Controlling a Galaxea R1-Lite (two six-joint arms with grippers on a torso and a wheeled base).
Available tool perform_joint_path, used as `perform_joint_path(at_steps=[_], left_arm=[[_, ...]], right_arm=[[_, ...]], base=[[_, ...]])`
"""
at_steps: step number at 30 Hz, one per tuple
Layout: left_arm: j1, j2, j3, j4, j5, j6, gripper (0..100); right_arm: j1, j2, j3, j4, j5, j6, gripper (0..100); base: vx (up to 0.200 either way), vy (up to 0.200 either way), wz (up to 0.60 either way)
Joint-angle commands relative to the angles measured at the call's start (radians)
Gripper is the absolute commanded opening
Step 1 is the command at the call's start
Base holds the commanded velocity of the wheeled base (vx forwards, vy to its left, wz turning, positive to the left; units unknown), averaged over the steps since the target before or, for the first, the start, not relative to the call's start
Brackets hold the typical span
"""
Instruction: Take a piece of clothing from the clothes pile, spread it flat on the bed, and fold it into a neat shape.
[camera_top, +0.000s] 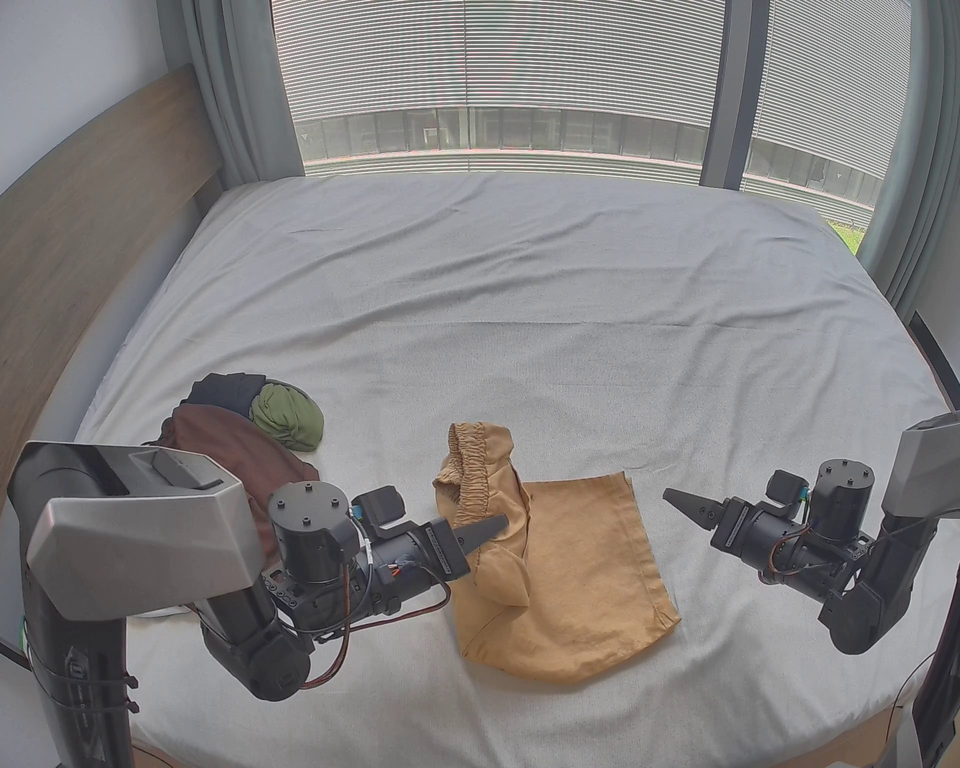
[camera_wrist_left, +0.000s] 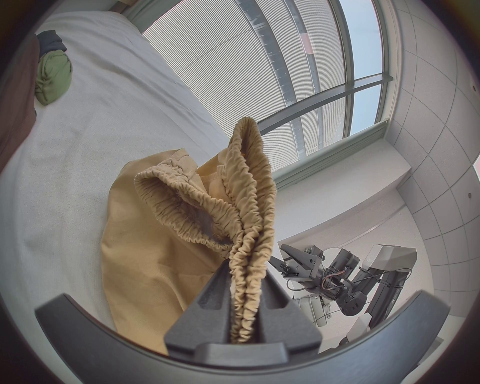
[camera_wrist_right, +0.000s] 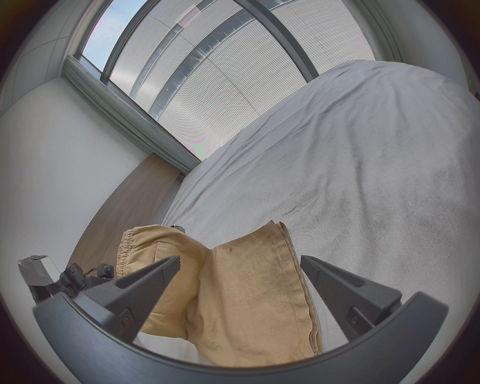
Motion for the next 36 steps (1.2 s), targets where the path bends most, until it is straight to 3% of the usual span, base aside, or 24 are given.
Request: perform_joint_path(at_steps=[1,18,36], left_arm=[[-0.015,0.045,-0.031,0.001,0.001,-0.001,0],[-0.099,0.158,-0.146,0.006,0.002,-0.002,0],[-0.124,0.191,-0.187,0.014,0.002,-0.002,0]], right_arm=[[-0.02,0.0,-0.012,0.002,0.0,0.001,100],[-0.031,-0.003,-0.021,-0.004,0.0,0.0,100],[-0.03,-0.003,-0.021,-0.005,0.0,0.001,100]], base=[[0.0,0.0,0.0],[0.0,0.0,0.0],[0.0,0.0,0.0]])
